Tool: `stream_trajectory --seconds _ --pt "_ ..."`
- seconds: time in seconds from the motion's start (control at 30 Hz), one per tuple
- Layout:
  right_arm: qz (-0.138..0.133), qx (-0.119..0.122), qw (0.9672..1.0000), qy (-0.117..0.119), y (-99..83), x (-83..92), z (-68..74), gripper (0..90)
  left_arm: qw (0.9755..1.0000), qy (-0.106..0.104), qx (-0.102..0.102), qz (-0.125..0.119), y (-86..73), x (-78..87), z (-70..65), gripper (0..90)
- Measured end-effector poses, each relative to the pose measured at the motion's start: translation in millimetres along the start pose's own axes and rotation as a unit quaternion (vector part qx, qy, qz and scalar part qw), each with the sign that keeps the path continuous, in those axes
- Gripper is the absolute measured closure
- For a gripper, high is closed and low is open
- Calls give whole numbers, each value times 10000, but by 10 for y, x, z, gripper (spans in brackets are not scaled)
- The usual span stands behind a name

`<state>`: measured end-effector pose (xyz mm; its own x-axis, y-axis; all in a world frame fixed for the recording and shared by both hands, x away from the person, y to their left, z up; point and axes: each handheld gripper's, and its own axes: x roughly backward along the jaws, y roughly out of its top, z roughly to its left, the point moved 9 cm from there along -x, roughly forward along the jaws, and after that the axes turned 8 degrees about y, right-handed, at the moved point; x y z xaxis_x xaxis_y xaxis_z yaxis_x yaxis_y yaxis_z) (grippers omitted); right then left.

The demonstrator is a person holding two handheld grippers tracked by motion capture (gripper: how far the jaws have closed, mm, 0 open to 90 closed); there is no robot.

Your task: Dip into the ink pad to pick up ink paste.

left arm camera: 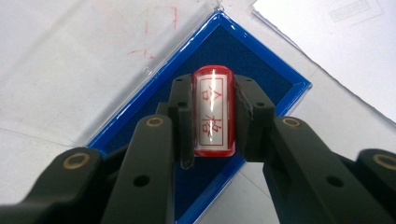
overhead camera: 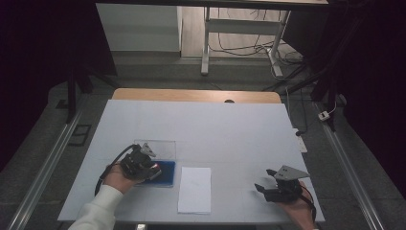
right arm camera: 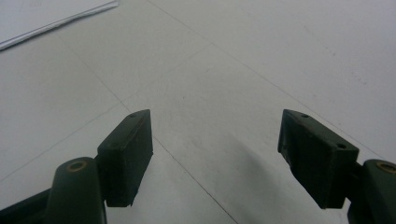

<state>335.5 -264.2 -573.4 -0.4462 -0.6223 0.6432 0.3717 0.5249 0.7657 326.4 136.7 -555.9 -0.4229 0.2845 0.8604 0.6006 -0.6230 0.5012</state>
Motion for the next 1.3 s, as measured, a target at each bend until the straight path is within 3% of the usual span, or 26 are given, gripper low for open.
stream_trajectory --seconds 0.07,0.17,0.33,0.47,0.57,0.67,1.0,1.3 --pt "-45 -18 10000 1 9 3 -2 263 10000 -42 -38 -10 -9 41 18 708" --pt "-22 -53 10000 -51 -4 12 -23 263 9991 -239 70 -352 48 168 -9 707" --pt "-33 -84 10000 -18 -12 6 -23 263 9990 -59 -55 -449 135 405 -7 706" --pt "-36 -53 10000 -26 -3 14 -19 263 9982 72 -23 -598 183 583 32 705" --pt "6 -37 10000 -22 -11 8 -21 263 9982 105 -14 -585 181 620 47 705" --pt "8 -44 10000 -23 -11 6 -16 263 9985 86 -13 -537 162 572 44 705" --pt "41 -56 10000 -24 -24 4 -20 264 9997 61 157 -193 58 188 88 704" --pt "28 -73 10000 0 -28 2 -18 264 9998 115 162 -43 65 43 87 705"
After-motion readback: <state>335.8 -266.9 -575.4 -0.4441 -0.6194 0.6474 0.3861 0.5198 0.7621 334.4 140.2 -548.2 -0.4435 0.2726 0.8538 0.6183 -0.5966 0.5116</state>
